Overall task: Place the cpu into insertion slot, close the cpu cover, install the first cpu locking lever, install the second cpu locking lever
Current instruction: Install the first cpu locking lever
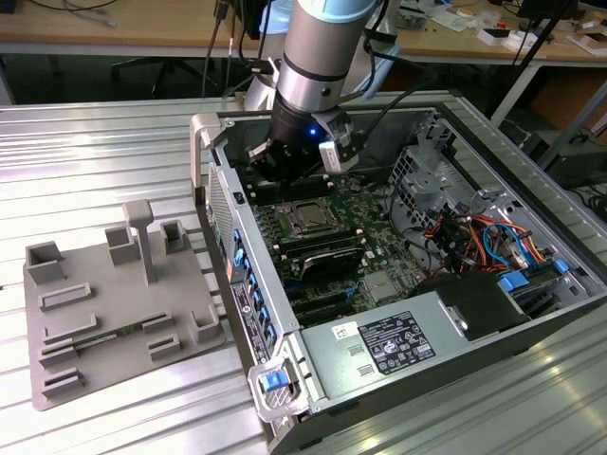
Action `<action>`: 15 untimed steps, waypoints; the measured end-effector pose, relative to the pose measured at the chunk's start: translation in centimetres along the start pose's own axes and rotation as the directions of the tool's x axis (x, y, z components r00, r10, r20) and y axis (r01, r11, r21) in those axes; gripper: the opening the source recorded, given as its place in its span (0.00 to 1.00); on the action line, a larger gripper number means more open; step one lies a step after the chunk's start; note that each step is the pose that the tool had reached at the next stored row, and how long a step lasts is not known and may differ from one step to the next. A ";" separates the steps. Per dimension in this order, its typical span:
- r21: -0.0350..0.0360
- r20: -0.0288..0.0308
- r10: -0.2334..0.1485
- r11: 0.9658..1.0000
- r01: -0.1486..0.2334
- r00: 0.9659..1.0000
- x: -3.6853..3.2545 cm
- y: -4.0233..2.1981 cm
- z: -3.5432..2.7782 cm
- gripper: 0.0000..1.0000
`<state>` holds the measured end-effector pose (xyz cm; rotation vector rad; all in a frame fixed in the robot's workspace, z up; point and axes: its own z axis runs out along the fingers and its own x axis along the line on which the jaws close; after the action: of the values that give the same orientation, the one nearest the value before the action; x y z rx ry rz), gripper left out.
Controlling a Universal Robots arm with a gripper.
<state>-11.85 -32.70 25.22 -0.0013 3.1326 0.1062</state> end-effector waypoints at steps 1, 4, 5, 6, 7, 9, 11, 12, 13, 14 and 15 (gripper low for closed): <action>0.000 0.000 0.000 1.000 0.000 1.000 0.11 0.05 0.00 0.11; -0.001 0.000 -0.005 1.000 0.005 1.000 0.16 0.37 0.03 0.11; -0.001 0.000 -0.009 1.000 0.009 1.000 0.16 0.52 0.04 0.11; -0.001 -0.001 -0.011 1.000 0.011 1.000 0.16 0.73 -0.07 0.11; -0.001 -0.001 -0.012 1.000 0.012 1.000 0.17 0.81 -0.19 0.11; -0.002 -0.001 -0.013 1.000 0.013 1.000 0.16 0.89 -0.35 0.11; -0.002 -0.001 -0.013 1.000 0.013 1.000 0.16 1.05 -0.40 0.11; -0.002 -0.001 -0.013 1.000 0.013 1.000 0.16 1.15 -0.43 0.11; -0.002 -0.001 -0.014 1.000 0.014 1.000 0.16 1.29 -0.43 0.11; -0.002 -0.001 -0.014 1.000 0.014 1.000 0.16 1.45 -0.43 0.11; -0.002 -0.001 -0.015 1.000 0.015 1.000 0.16 1.63 -0.41 0.11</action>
<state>-12.02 -31.10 25.74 -0.0244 3.1328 0.1093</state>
